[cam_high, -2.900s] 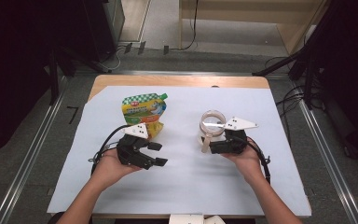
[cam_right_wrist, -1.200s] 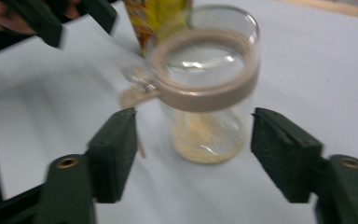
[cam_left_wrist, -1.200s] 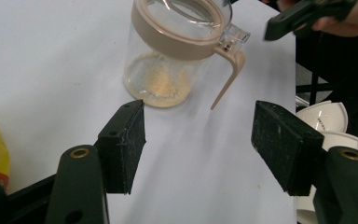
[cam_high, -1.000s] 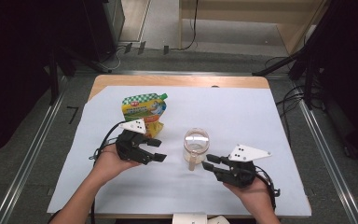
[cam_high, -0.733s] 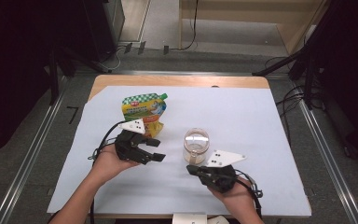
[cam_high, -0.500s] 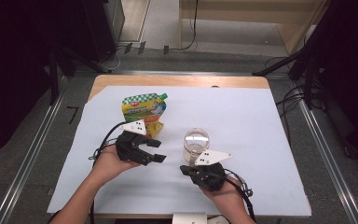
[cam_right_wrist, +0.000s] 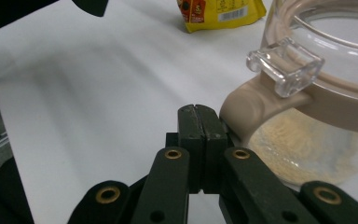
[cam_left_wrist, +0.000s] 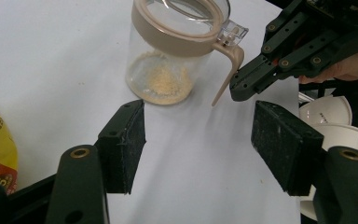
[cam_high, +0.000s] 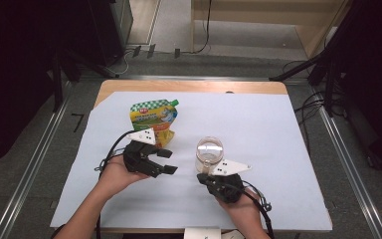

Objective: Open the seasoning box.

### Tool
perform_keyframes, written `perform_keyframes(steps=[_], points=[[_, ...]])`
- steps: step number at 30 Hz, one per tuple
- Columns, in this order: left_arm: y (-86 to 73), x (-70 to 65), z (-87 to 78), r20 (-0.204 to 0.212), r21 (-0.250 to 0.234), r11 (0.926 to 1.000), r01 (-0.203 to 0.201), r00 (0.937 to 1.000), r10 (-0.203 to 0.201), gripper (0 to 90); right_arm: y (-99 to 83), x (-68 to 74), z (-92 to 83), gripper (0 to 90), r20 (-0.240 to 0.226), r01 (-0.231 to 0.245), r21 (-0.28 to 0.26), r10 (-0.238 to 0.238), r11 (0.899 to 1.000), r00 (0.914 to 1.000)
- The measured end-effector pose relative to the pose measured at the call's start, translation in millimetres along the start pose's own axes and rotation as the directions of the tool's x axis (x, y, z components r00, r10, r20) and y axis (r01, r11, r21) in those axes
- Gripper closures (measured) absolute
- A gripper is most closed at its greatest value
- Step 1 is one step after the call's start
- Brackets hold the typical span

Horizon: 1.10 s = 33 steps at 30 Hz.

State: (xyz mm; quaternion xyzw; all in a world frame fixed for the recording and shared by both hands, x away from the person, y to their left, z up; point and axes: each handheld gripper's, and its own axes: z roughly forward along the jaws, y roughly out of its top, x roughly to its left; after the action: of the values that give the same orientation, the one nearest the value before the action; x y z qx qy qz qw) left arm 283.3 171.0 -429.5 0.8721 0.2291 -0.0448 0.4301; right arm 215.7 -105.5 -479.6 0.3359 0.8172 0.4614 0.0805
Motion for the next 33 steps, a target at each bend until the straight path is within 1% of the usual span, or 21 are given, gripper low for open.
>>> perform_keyframes(steps=[1,4,7,8,11,16,18,21,24,25,26,28,30,31,33], points=[[0.0,-0.4,-0.1,0.002,-0.005,1.0,0.001,1.0,-0.001,36.1,0.0,0.0,0.0,90.0,0.0,0.0,0.0,0.0,1.0,1.0],[0.4,-0.4,1.0,-0.003,0.007,1.0,0.002,1.0,-0.002,36.0,-1.1,-0.5,-2.2,90.0,0.004,0.002,0.0,-0.002,1.0,1.0],[0.3,-0.9,1.4,-0.003,0.007,1.0,0.0,1.0,0.0,36.0,-2.0,0.0,-3.4,90.0,0.011,0.007,0.007,-0.007,1.0,0.9999],[0.3,-1.3,1.6,-0.003,0.005,1.0,-0.001,1.0,0.001,36.0,-3.3,-0.4,-5.1,90.0,0.019,0.0,0.009,0.0,1.0,0.9998],[0.3,-2.2,2.1,0.001,0.005,1.0,-0.002,1.0,0.002,36.0,-4.4,-2.5,-7.4,90.0,0.018,-0.011,0.0,0.011,1.0,0.9998],[0.9,-3.5,4.2,0.003,0.013,0.9999,-0.008,1.0,0.008,36.0,-4.9,-3.9,-9.8,90.0,0.019,-0.011,0.001,0.011,1.0,0.9998],[1.3,-4.4,5.2,0.003,0.014,0.9999,-0.009,1.0,0.009,36.0,-6.4,-4.4,-11.4,90.0,0.022,-0.017,0.005,0.017,1.0,0.9996],[1.8,-4.6,6.3,0.005,0.019,0.9997,-0.013,0.9999,0.013,35.9,-7.9,-4.6,-12.4,90.0,0.027,-0.014,0.009,0.014,1.0,0.9995],[2.4,-5.3,7.1,0.005,0.02,0.9997,-0.015,0.9999,0.015,35.9,-8.6,-5.7,-14.3,90.0,0.033,-0.015,0.004,0.015,1.0,0.9993],[2.6,-5.3,7.3,0.006,0.02,0.9997,-0.015,0.9999,0.015,35.9,-9.0,-5.8,-15.4,90.0,0.036,-0.024,0.003,0.024,1.0,0.999],[2.8,-5.2,7.7,0.008,0.021,0.9996,-0.018,0.9998,0.018,36.0,-9.4,-6.5,-15.8,90.0,0.037,-0.021,0.001,0.021,1.0,0.9991],[3.3,-5.4,9.0,0.008,0.022,0.9996,-0.019,0.9998,0.019,36.0,-10.4,-6.7,-17.5,90.0,0.045,-0.032,0.002,0.032,0.999,0.9985],[4.0,-5.3,10.4,0.008,0.031,0.9992,-0.027,0.9996,0.026,35.9,-11.8,-7.6,-18.5,90.0,0.05,-0.029,0.002,0.029,1.0,0.9983],[4.4,-5.3,11.2,0.008,0.033,0.9991,-0.027,0.9996,0.026,35.9,-12.4,-6.5,-18.6,90.0,0.048,-0.038,0.008,0.038,0.999,0.9981],[5.0,-5.1,12.7,0.011,0.032,0.9991,-0.027,0.9996,0.027,35.9,-12.4,-4.6,-16.9,90.0,0.048,-0.034,0.0,0.034,0.999,0.9983]])
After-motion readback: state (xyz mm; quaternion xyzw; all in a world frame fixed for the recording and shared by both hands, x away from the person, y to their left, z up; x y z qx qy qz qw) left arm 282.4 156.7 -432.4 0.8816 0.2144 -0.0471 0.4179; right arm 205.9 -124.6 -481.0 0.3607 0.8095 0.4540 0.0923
